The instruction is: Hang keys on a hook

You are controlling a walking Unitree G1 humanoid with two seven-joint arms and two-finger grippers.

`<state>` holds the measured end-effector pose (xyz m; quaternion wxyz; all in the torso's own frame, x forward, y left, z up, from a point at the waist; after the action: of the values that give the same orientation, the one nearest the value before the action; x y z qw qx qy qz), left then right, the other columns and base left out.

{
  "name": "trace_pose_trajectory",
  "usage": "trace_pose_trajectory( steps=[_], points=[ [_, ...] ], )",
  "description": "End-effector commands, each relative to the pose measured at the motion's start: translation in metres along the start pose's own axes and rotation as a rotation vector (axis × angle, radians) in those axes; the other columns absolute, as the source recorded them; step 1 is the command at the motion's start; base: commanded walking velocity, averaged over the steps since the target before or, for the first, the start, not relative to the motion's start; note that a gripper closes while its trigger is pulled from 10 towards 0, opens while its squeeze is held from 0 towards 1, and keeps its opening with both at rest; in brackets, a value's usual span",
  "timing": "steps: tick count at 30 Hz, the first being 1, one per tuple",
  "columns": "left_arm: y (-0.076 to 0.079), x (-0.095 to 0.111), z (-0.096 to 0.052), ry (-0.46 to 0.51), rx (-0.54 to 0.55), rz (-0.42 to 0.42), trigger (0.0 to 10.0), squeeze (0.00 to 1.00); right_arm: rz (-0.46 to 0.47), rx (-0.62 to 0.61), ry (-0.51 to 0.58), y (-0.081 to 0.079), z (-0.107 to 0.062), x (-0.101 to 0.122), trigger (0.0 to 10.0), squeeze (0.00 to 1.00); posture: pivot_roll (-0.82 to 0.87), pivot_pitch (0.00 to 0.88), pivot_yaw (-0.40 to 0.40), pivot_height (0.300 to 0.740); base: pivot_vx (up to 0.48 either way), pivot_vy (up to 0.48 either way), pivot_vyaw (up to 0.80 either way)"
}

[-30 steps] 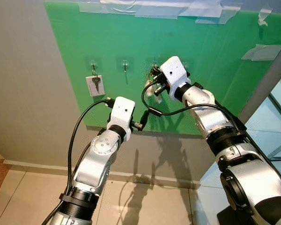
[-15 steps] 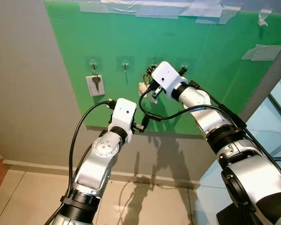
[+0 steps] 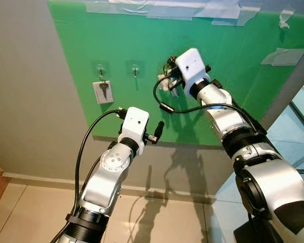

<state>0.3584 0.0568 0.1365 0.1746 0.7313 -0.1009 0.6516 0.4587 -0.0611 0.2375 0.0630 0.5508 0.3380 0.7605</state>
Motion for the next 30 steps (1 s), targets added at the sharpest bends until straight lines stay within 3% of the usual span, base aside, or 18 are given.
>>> trace_pose_trajectory(
  steps=[1,12,21,30],
  points=[
    [0.003,0.003,-0.001,0.016,-0.005,0.010,10.0,0.00,0.089,-0.017,-0.029,0.006,0.001,-0.004,0.0,0.00,-0.05,0.000,-0.055,0.740,0.000,0.000,0.00],
    [0.004,0.003,-0.002,0.014,-0.006,0.013,10.0,0.00,0.287,0.018,-0.071,-0.006,0.002,-0.013,0.0,0.00,-0.04,0.000,-0.056,0.740,0.000,0.000,0.00],
    [0.004,0.003,-0.002,0.012,-0.006,0.014,10.0,0.00,0.303,0.075,-0.049,-0.021,0.001,-0.010,0.0,0.00,-0.04,0.000,-0.055,0.740,0.000,0.000,0.00],
    [0.004,0.005,-0.003,0.022,-0.001,0.023,10.0,0.00,0.333,0.043,-0.080,-0.017,0.000,-0.018,0.0,0.00,-0.04,0.000,-0.056,0.740,0.000,0.000,0.00]
  ],
)
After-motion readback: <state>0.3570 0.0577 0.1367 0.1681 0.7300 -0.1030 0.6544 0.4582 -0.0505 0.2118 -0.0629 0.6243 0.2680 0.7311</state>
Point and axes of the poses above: a point about 5 cm out from each wrist's last joint towards the gripper, its own z axis pointing out of the wrist towards the gripper, its own x axis along the axis of the wrist's last joint, y = z × x, the point moved 6 cm from there along z, pointing out of the wrist towards the gripper, and after that the axes turned 14 degrees about -z, right-handed, at the moved point
